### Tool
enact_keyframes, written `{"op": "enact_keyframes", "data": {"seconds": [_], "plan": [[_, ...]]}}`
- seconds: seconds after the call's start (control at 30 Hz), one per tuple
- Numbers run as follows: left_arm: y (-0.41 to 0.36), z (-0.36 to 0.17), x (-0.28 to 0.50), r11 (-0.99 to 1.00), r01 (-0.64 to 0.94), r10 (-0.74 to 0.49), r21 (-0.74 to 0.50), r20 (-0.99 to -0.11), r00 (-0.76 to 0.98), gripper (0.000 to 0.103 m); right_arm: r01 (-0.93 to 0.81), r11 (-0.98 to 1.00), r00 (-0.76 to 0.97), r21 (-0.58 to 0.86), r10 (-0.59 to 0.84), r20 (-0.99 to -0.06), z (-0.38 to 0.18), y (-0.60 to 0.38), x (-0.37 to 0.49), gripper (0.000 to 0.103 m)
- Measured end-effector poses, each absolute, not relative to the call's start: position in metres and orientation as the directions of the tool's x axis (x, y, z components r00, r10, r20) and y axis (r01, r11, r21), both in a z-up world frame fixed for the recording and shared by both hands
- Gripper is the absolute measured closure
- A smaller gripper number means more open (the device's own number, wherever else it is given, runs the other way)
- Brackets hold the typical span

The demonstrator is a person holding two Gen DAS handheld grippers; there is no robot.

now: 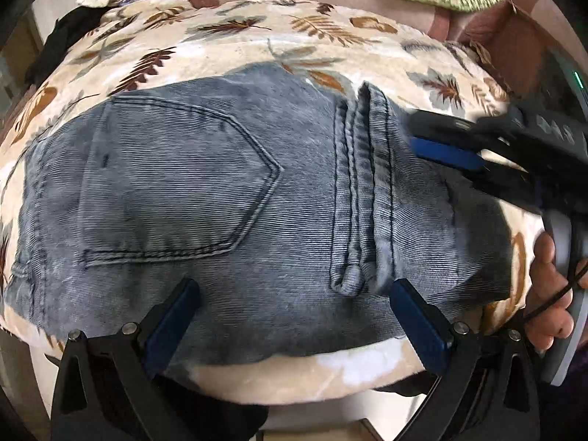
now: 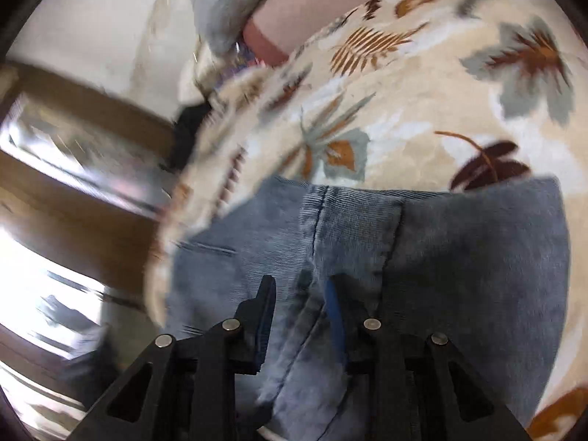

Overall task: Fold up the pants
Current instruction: 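Lay the folded leg onto the jeans with the right gripper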

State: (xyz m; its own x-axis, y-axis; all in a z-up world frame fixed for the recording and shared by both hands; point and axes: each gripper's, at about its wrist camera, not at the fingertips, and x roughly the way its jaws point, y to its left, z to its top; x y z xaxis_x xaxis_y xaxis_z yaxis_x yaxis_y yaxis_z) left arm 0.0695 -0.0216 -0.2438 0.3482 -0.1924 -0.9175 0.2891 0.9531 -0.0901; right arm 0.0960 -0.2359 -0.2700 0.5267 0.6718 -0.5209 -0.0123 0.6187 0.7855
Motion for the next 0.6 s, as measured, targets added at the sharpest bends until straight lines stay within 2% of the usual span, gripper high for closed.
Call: {"op": "enact_keyframes", "data": {"seconds": [0.13, 0.3, 0.37, 0.47, 0.6], "plan": [[-0.012, -0.230, 0.077, 0.968, 0.242, -0.163, -0.067, -0.899, 0.405, 0.000, 0.017, 0.637, 0.610, 0.771, 0.604, -0.513, -0.260, -0.265, 0.059, 0.072], [-0.017, -0.242, 0.094, 0.972, 0.206, -0.180, -0.110, -0.914, 0.363, 0.000, 0.124, 0.684, 0.646, 0.719, 0.494, -0.582, -0.264, -0.292, 0.023, 0.072], [-0.031, -0.249, 0.095, 0.970, 0.227, -0.173, -0.092, -0.914, 0.368, 0.000, 0.111, 0.688, 0.618, 0.718, 0.518, -0.592, -0.268, -0.289, 0.016, 0.072], [-0.045, -0.257, 0.085, 0.966, 0.255, -0.134, -0.040, -0.921, 0.365, 0.000, 0.122, 0.734, 0.496, 0.668, 0.538, -0.681, -0.291, -0.269, 0.012, 0.071], [-0.052, -0.261, 0.073, 0.954, 0.301, -0.119, -0.011, -0.932, 0.342, 0.000, 0.094, 0.720, 0.486, 0.687, 0.569, -0.663, -0.293, -0.268, 0.006, 0.074]]}}
